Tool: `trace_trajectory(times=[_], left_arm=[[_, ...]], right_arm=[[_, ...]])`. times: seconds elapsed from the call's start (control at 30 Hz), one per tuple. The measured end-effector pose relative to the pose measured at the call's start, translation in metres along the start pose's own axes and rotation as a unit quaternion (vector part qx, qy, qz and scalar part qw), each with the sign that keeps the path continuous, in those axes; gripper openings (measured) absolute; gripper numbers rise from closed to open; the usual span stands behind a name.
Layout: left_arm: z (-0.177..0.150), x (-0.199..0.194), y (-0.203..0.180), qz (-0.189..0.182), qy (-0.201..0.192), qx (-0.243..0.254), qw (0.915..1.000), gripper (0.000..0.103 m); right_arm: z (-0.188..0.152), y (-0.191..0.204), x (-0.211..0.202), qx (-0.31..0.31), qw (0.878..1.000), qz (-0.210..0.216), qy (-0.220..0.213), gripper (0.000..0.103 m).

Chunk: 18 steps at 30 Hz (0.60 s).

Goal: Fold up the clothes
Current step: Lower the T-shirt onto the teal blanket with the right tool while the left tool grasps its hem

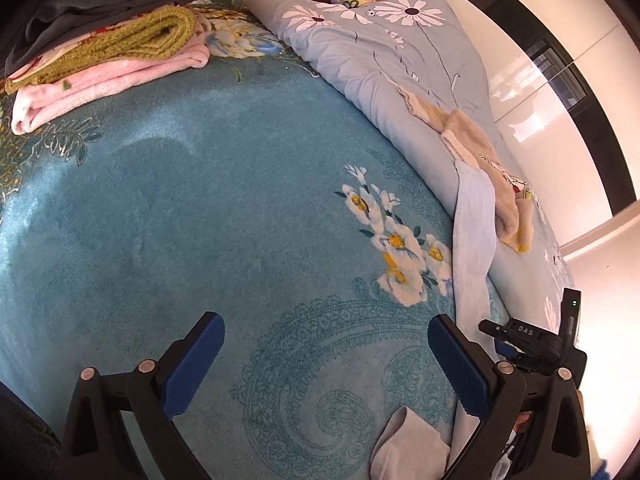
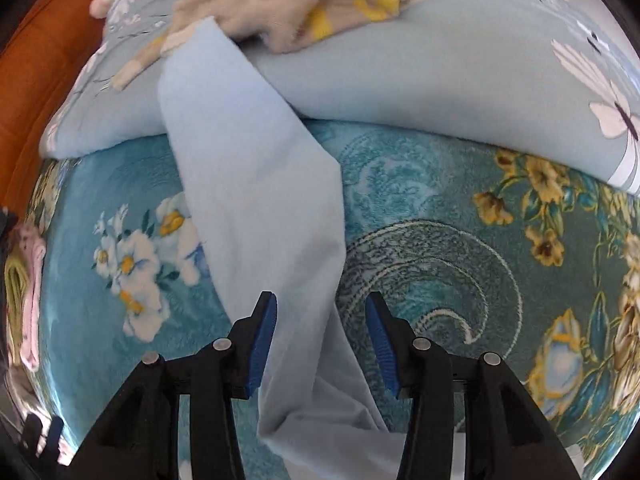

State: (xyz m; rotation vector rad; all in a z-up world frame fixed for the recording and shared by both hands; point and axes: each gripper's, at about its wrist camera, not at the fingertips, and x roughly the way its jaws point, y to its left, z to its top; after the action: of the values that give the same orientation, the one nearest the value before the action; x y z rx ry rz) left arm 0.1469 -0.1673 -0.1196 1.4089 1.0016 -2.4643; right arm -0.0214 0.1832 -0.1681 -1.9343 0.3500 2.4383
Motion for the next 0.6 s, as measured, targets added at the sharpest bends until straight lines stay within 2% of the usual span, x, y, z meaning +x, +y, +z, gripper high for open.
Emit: trace_trajectory(times=[0.07,0.13,0.17,0.2,0.3,0.4,0.5,0.53,0.6], left_arm=[[0.000,0.004,0.000,0.000,0.006,0.000,1.0000,0.103],[0.000,0.008,-0.001,0.000,0.011,0.001,0.9999,0.103],[0.000,0.010,-0.001,-0.001,0.013,0.002,0.9999,0.103],[-0.001,0.011,-0.002,-0.002,0.015,0.003,0.9999,0.103],[-0.001,0.013,-0.004,-0.005,0.019,0.006,0.9998,0.103],[0.000,0.012,-0.004,-0.010,0.017,0.007,0.9998,0.103],[0.003,0.008,0.001,-0.019,0.008,-0.007,0.9998,0.103],[0.004,0.004,0.004,-0.024,0.000,-0.019,0.9995,0.103],[0.008,-0.003,0.012,-0.035,-0.015,-0.041,0.9984,0.103]], right_arm=[[0.005,-0.005,0.009,0.034,0.999,-0.003,0.010,0.045],[0.006,-0.004,0.008,0.044,0.999,0.015,0.012,0.041],[0.007,-0.002,0.007,0.047,0.998,0.027,0.014,0.029],[0.007,0.000,0.006,0.049,0.998,0.038,0.015,0.023],[0.004,0.009,0.002,0.053,0.994,0.093,0.023,0.011],[-0.002,0.029,-0.006,0.040,0.988,0.149,0.028,0.008],[-0.010,0.067,-0.022,-0.013,0.978,0.204,0.032,0.007],[-0.013,0.082,-0.029,-0.035,0.972,0.229,0.035,0.007],[-0.023,0.111,-0.047,-0.075,0.952,0.295,0.041,0.007]])
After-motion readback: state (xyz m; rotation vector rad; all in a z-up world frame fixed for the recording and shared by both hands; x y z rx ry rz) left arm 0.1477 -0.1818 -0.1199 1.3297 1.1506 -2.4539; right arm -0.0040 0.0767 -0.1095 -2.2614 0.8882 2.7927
